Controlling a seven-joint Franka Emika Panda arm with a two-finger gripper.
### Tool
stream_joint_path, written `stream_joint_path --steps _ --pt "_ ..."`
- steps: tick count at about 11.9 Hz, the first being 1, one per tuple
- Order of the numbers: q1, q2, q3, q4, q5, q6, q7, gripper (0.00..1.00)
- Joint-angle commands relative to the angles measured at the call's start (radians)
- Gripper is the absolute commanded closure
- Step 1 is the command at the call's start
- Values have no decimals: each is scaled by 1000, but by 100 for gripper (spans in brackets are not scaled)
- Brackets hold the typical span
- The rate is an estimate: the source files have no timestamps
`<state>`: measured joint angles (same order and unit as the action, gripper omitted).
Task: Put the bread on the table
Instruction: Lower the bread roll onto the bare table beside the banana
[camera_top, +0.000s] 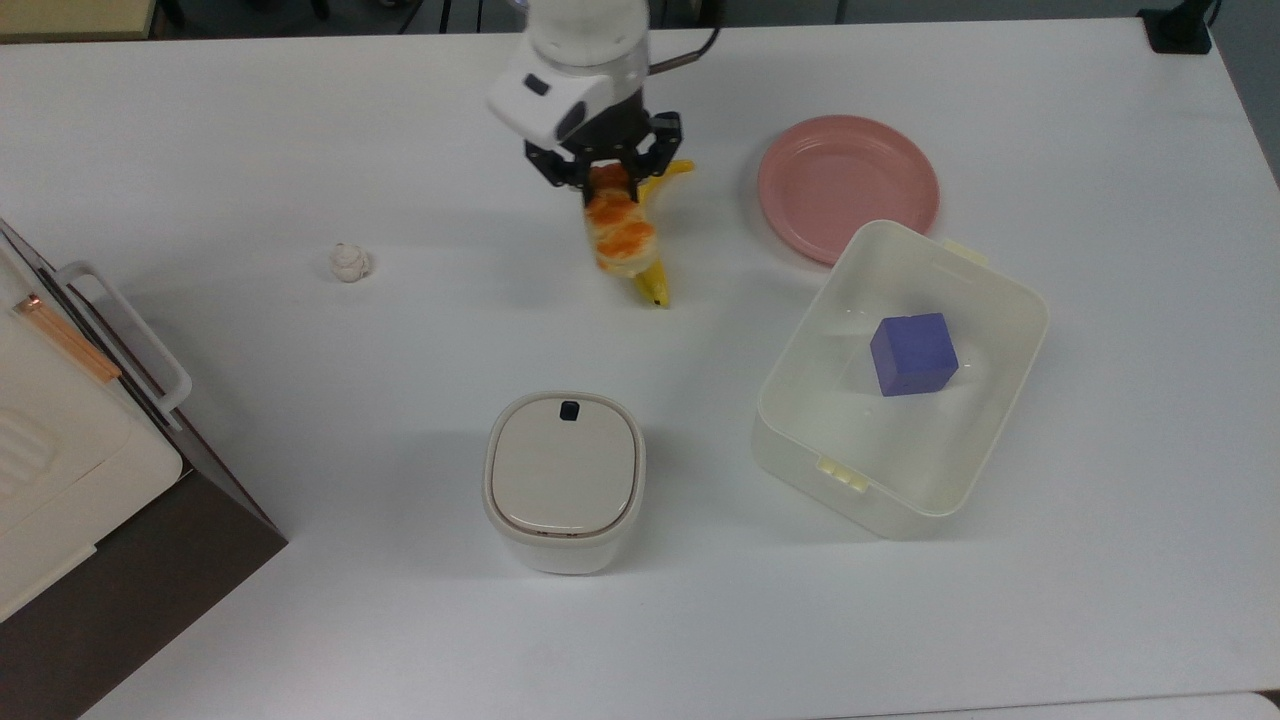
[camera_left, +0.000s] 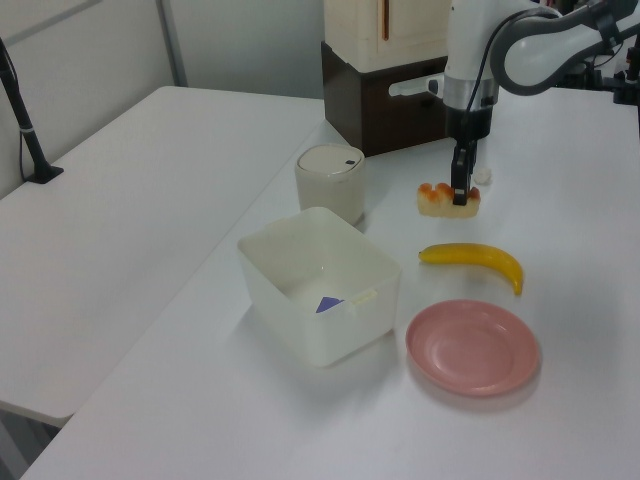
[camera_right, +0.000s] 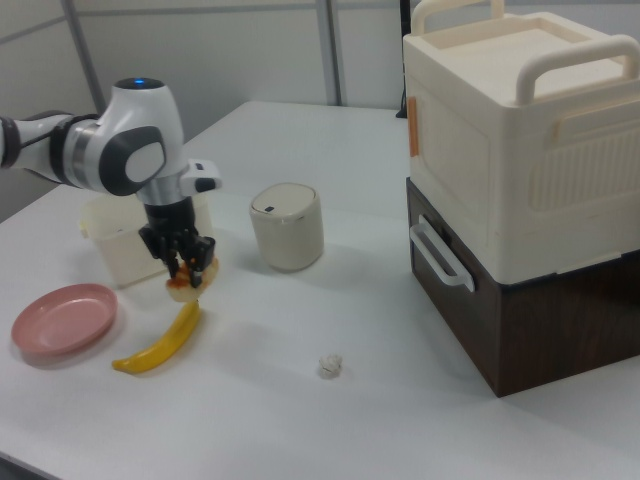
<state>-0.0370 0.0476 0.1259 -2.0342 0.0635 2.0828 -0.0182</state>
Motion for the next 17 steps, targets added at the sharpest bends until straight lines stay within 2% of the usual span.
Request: stream_joint_path --steps 1,6,7,12,16,17 --pt "-75 -28 1 -11 -2 -26 -35 57" --pt "-219 -26 1 -18 -2 -27 -46 57" --pt "-228 -22 1 -18 -4 -27 -66 57" --pt "-216 70 1 -29 -23 -12 -83 55" --pt "-215 80 3 -26 -31 -4 -86 54" --pt "-215 78 1 -24 -31 -4 -86 21"
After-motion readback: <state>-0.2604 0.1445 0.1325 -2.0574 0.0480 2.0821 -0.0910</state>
